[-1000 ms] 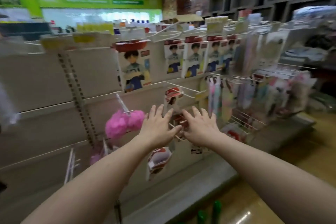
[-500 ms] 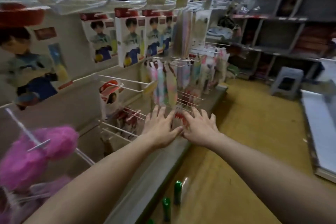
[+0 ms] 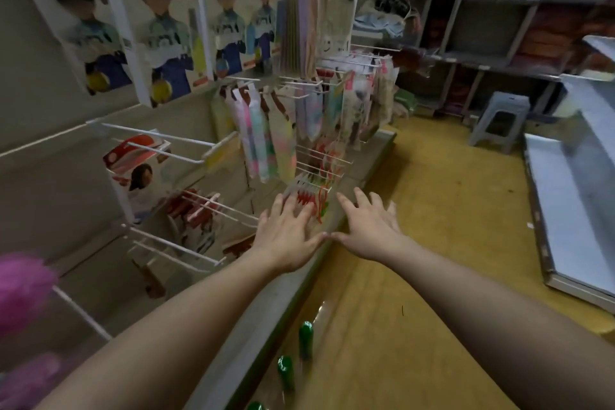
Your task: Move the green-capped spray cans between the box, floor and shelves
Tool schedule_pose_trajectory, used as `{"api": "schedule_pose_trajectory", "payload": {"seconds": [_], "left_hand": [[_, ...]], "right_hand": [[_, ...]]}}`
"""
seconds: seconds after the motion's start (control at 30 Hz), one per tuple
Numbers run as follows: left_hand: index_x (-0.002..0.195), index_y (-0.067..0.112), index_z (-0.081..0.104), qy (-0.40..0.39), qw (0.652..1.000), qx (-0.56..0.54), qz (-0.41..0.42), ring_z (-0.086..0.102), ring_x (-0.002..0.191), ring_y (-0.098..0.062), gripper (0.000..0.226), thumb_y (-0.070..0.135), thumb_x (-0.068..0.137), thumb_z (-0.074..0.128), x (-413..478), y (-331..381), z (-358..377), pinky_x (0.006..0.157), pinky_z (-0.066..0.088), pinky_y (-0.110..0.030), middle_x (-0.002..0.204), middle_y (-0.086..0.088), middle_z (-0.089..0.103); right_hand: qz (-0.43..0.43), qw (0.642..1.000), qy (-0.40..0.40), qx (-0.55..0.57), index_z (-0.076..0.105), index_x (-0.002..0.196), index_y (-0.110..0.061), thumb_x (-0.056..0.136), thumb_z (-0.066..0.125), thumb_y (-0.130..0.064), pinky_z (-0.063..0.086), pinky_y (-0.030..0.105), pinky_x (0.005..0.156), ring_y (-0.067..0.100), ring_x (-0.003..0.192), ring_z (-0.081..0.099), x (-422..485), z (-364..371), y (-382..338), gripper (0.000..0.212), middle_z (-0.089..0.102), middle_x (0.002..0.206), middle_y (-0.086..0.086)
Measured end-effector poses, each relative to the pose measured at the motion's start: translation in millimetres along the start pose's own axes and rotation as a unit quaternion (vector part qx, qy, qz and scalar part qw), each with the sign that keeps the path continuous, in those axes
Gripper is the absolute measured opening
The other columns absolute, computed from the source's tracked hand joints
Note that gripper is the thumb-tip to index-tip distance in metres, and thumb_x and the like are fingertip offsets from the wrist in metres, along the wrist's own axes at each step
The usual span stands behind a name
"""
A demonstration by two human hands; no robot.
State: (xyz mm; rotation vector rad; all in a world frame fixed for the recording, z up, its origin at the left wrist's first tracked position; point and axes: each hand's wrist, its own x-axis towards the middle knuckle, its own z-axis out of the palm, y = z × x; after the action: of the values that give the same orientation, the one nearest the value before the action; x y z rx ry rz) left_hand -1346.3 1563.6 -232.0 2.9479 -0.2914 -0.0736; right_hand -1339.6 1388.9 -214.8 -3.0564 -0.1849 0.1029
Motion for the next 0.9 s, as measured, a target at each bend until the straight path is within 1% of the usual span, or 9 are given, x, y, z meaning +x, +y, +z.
{"api": "schedule_pose_trajectory", "payload": {"seconds": [0.17,0.27,0.4,0.47,0.6,0.7,0.8,0.87,0.9], "left_hand": [[0.160,0.035,0.010,-0.008,0.999,-0.004,-0.046,-0.006,0.155,-0.028,0.081,0.077,0.093,0.030,50.7,9.6,24.5,0.124,0.006,-0.054,0.169,-0.002,-0.003],[0.160,0.035,0.011,-0.007,0.997,-0.007,-0.082,-0.004,0.155,-0.029,0.081,0.076,0.093,0.030,83.1,17.8,38.8,0.124,0.008,-0.054,0.169,-0.004,0.000],[0.159,0.035,0.014,-0.031,0.989,-0.035,-0.140,-0.003,0.155,-0.029,0.078,0.073,0.095,0.033,111.0,30.4,70.4,0.123,0.008,-0.054,0.169,-0.005,0.002],[0.159,0.034,0.017,-0.039,0.986,-0.048,-0.154,-0.004,0.155,-0.029,0.076,0.072,0.095,0.035,118.8,31.3,94.0,0.123,0.009,-0.053,0.169,-0.004,0.001],[0.158,0.033,0.025,-0.078,0.980,-0.055,-0.172,-0.003,0.155,-0.027,0.072,0.067,0.096,0.039,117.6,21.7,154.7,0.125,0.014,-0.049,0.169,-0.002,0.002],[0.156,0.027,0.031,-0.092,0.976,-0.085,-0.179,0.004,0.154,-0.027,0.067,0.057,0.098,0.047,113.4,5.0,212.1,0.124,0.016,-0.043,0.168,-0.005,0.010],[0.155,0.022,0.035,-0.113,0.971,-0.109,-0.183,0.013,0.152,-0.033,0.067,0.050,0.097,0.054,105.8,-14.7,284.3,0.123,0.018,-0.041,0.166,-0.013,0.018],[0.156,0.021,0.033,-0.155,0.962,-0.106,-0.198,0.012,0.152,-0.038,0.070,0.052,0.097,0.054,98.1,-28.9,337.5,0.123,0.015,-0.042,0.166,-0.015,0.016],[0.157,0.022,0.032,-0.176,0.957,-0.102,-0.208,0.011,0.152,-0.041,0.072,0.055,0.096,0.051,93.7,-37.2,364.6,0.123,0.016,-0.044,0.166,-0.016,0.015]], "right_hand": [[-0.041,0.999,-0.022,-0.006,0.010,0.160,-0.033,0.092,0.053,-0.065,0.011,0.065,0.119,0.039,0.152,0.010,53.7,18.4,36.9,0.088,0.010,0.168,0.009],[-0.077,0.997,-0.030,-0.003,0.011,0.160,-0.031,0.093,0.053,-0.063,0.012,0.064,0.119,0.038,0.152,0.010,92.2,29.1,59.0,0.085,0.011,0.168,0.009],[-0.111,0.991,-0.077,0.001,0.012,0.160,-0.031,0.093,0.052,-0.063,0.013,0.064,0.118,0.039,0.151,0.013,130.4,57.8,81.9,0.084,0.013,0.167,0.010],[-0.126,0.987,-0.104,-0.008,0.014,0.159,-0.030,0.092,0.053,-0.063,0.015,0.064,0.118,0.039,0.150,0.015,146.6,82.3,89.5,0.084,0.016,0.166,0.011],[-0.145,0.976,-0.163,-0.016,0.022,0.157,-0.029,0.092,0.055,-0.062,0.022,0.062,0.115,0.039,0.146,0.022,160.4,146.4,91.2,0.080,0.025,0.162,0.012],[-0.150,0.968,-0.200,-0.011,0.022,0.156,-0.029,0.089,0.058,-0.062,0.025,0.060,0.113,0.039,0.144,0.026,161.9,208.8,89.3,0.082,0.023,0.163,0.012],[-0.155,0.957,-0.243,-0.023,0.022,0.156,-0.028,0.089,0.058,-0.062,0.024,0.060,0.114,0.042,0.143,0.028,162.6,283.9,85.9,0.084,0.024,0.162,0.013],[-0.150,0.950,-0.273,-0.023,0.025,0.154,-0.026,0.090,0.057,-0.061,0.025,0.061,0.113,0.042,0.143,0.028,162.2,335.0,81.6,0.080,0.025,0.160,0.013],[-0.145,0.946,-0.290,-0.018,0.027,0.153,-0.025,0.090,0.056,-0.061,0.028,0.060,0.111,0.041,0.143,0.028,163.3,360.3,77.8,0.078,0.025,0.160,0.014]]}}
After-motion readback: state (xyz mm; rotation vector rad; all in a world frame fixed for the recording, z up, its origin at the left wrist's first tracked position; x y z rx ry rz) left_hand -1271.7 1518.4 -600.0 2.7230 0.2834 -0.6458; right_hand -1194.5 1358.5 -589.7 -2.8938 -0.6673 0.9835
